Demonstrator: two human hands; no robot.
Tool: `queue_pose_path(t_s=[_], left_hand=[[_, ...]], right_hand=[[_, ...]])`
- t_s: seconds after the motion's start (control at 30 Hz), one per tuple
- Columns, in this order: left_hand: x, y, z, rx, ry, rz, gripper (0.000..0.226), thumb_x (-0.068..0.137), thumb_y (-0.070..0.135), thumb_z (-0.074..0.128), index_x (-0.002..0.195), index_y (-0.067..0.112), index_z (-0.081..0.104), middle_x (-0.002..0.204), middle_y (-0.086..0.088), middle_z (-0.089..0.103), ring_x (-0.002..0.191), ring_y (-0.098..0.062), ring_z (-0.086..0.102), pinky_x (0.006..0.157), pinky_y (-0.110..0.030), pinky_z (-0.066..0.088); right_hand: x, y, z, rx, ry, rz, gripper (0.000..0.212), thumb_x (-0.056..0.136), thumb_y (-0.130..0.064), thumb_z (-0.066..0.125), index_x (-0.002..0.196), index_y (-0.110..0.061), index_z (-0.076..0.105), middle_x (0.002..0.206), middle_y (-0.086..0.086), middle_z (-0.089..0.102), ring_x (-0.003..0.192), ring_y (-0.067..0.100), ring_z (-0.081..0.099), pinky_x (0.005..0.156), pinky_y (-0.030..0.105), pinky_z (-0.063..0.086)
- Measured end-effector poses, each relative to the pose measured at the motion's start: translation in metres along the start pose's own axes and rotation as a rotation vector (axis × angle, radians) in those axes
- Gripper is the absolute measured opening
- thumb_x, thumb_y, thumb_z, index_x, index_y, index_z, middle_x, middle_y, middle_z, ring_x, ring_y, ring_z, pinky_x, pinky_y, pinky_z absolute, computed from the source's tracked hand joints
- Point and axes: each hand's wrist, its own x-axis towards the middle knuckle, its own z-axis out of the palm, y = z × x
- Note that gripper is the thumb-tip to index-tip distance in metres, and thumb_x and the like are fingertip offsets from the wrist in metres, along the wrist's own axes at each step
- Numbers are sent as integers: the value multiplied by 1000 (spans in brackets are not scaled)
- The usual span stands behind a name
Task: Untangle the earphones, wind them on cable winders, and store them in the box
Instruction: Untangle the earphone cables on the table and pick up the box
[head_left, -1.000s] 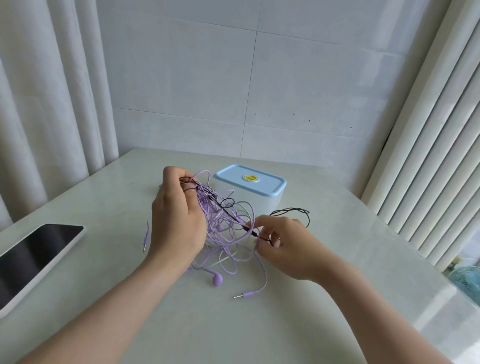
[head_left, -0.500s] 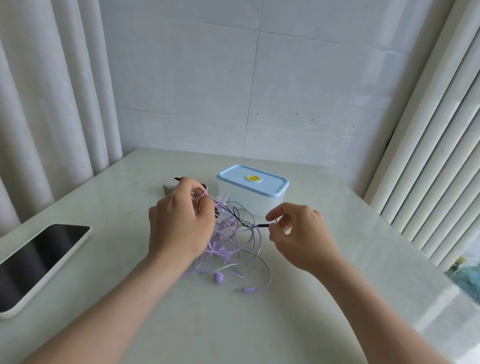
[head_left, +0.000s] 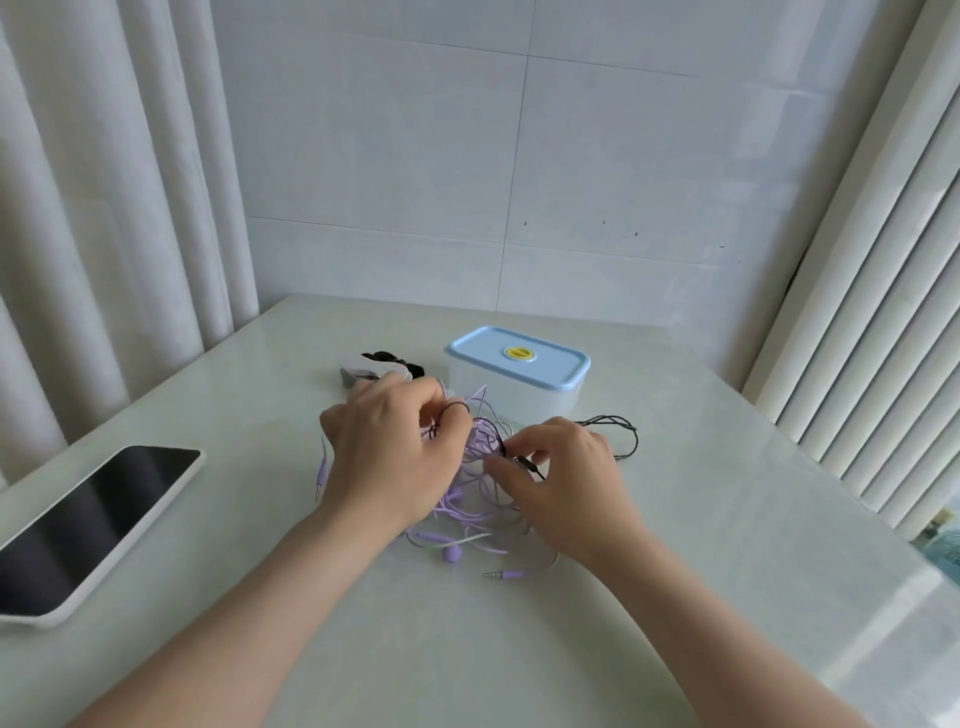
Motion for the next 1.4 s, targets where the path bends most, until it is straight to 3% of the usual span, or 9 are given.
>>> queue_pose_path(t_s=[0.17,0.33,0.4,0.5,0.7,1.07,1.2,1.3,1.4], left_hand=[[1,3,-1,-120,84,-11,19,87,46,53,83,28,53,88,12,61,95,-13,49,84,-32,25],[1,8,-11,-190,58,6,47,80,36,52,127,34,50,123,19,56,113,-8,41,94,-33,25],[1,11,-15,-200,-11,113,49,76,35,51,123,35,63,127,22,62,121,-6,49,105,-37,32],[-2,12,-10,-184,-94,165,34,76,52,56,100,35,74,105,22,72,113,-7,62,106,-50,43],[-4,2,2,50,-41,95,50,65,79,69,89,36,67,71,16,62,94,-13,54,84,-39,33],[2,-4,-11,480,40,101,29,66,40,85,87,35,66,95,10,55,102,-25,41,73,-35,11],[2,-8,-14,633,35,133,48,52,7,86,89,31,66,100,6,49,104,-27,41,84,-43,21],[4,-12,-16,692,48,150,66,42,-4,80,97,29,67,102,4,51,106,-28,45,92,-47,21],[7,-20,-16,714,83,142,67,48,-8,79,104,26,66,102,2,55,106,-29,50,98,-50,21]], right_hand=[[1,-5,-12,198,51,-1,10,85,-37,86,84,-29,81,73,-15,75,74,2,69,67,11,45],[-1,-9,-20,414,33,78,3,88,-22,84,89,-24,83,68,-11,77,63,4,72,65,19,57],[-2,-11,-22,481,43,89,4,88,-17,84,87,-21,84,70,-10,78,68,5,75,66,17,56],[-2,-13,-25,594,2,77,5,92,-12,80,91,-15,84,76,-5,80,74,9,77,71,20,57],[3,-8,-31,538,43,107,9,97,-17,75,94,-19,84,81,-7,80,82,11,77,82,32,61],[6,-15,-38,629,330,105,13,103,-8,62,96,-13,72,80,-1,79,79,15,76,76,32,58],[2,-30,-49,974,207,236,11,105,-5,57,96,-5,64,64,7,65,63,28,72,65,37,60],[2,-32,-60,1183,82,322,15,100,-6,63,108,-12,52,53,-3,42,43,20,43,46,27,38],[3,-20,-68,522,52,145,34,86,-37,84,113,-32,65,63,-9,57,56,13,48,54,25,37]])
